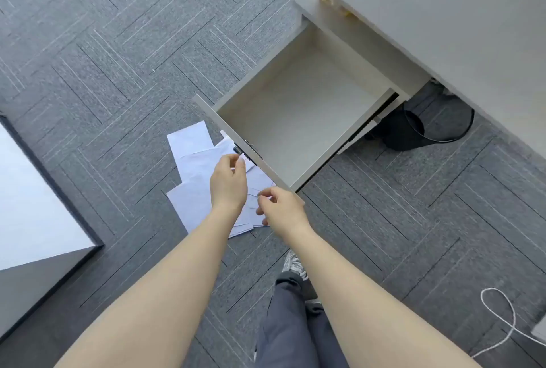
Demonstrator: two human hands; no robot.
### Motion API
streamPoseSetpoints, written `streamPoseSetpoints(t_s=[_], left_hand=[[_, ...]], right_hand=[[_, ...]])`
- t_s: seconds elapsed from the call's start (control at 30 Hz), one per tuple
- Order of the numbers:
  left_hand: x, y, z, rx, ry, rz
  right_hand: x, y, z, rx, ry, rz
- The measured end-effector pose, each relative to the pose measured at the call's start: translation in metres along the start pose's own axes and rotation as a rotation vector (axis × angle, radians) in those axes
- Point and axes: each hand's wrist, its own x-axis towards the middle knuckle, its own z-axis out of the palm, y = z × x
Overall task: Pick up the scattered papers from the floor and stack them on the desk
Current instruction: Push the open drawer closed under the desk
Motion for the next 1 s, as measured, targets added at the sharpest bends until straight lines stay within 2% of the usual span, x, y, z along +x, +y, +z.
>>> streamPoseSetpoints(t_s=[0.2,0.33,0.5,1.0], left_hand=[[0.035,-0.021,0.008,-0.126,-0.024,-0.202],[0.053,-0.024,0.013,-0.309,-0.049,-0.319],[0.066,-0.025,0.02,-0.407,-0.069,-0.321],[0.079,-0.011,0.039,-0.433,-0.016,-0.3]], right_hand=[[0.022,0.002,0.015,0.146,-0.089,0.151],[0.032,0.005,0.021,0.306,-0.105,0.252],[0.039,0.011,0.024,0.392,-0.059,0.293],[0.053,0.006,0.013,0.496,0.074,0.27]])
